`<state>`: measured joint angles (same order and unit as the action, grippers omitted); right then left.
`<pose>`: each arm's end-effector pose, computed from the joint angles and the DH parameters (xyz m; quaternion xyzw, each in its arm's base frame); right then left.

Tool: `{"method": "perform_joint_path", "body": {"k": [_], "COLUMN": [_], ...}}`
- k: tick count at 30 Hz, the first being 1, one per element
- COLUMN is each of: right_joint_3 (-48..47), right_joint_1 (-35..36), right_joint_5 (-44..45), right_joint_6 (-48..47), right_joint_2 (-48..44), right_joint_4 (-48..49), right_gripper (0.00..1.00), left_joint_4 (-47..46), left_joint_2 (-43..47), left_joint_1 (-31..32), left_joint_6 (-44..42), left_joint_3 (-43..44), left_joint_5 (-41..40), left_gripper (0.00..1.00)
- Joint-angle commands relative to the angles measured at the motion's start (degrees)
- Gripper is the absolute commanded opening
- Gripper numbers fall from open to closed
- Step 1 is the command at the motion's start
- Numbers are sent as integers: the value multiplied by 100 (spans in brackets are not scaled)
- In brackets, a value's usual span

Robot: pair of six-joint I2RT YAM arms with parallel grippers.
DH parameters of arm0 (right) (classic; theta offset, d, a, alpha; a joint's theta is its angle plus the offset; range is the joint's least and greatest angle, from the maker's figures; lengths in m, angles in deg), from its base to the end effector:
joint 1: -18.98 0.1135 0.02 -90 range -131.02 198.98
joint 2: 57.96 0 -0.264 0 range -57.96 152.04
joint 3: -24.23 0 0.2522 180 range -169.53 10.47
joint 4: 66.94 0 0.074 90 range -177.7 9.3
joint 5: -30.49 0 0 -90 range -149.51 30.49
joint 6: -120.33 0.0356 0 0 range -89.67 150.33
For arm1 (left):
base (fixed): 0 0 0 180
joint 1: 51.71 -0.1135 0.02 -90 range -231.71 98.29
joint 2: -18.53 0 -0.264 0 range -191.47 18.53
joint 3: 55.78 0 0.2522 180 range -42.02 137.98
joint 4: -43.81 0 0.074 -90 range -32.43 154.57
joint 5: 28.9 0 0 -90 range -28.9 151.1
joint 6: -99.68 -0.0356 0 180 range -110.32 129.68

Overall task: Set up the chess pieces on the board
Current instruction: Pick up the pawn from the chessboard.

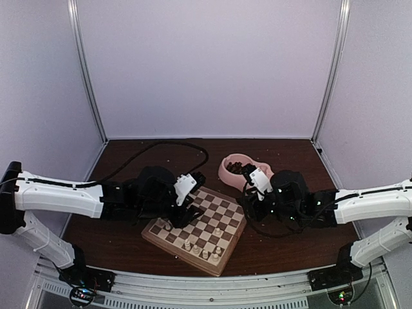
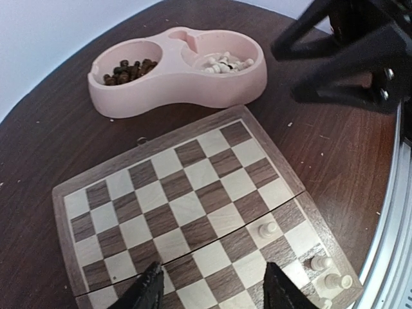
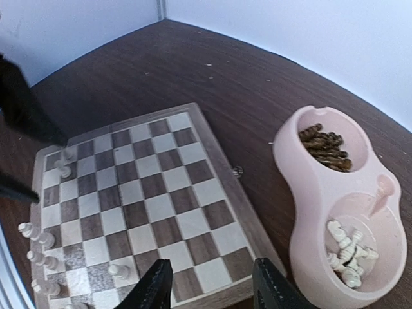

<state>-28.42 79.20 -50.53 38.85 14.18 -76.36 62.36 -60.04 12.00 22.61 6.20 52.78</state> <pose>0.1401 0.2336 0.2279 -0.3386 0.7900 0.2304 0.4563 0.1369 -0.2655 0.2374 0.3494 0.8141 -0.2344 0.4004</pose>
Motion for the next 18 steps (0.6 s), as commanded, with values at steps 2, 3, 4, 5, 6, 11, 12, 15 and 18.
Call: {"method": "perform_joint_path", "body": {"k": [2,3,4,5,6,11,12,15,18], "right_joint_3": [379,427,478,519,562,583,577,550,541], "right_joint_1": [-527,-596,-654,-689,-732,-808,-817,-828,-837], "right_joint_5": [439,441,446,452,452,484,490,469,440], "right_joint_6": [521,569,594,613,630,657,660,651,643], "right_joint_2": [-532,-634,-718,-805,-864,-913,-900,-854,-838], "right_joint_4": [199,198,210,220,228,194,195,198,207], "right_gripper": [45,46,46,47,48,48,49,49,49], "left_joint_4": [417,562,703,819,911,1316,1442,1633,1708], "left_joint_2": [-1002,-1167,-1309,-1448,-1552,-2007,-2092,-2292,-2413], "left_joint_1": [211,265,307,343,364,380,400,468,491], "left_joint_6": [-91,-97,-79,-53,-23,90,90,83,65], "left_joint_3": [891,1032,1172,1287,1381,1764,1838,2050,2155], "left_joint_5": [697,704,715,703,705,778,750,624,542], "left_gripper": [52,51,51,51,51,48,48,47,46]}}
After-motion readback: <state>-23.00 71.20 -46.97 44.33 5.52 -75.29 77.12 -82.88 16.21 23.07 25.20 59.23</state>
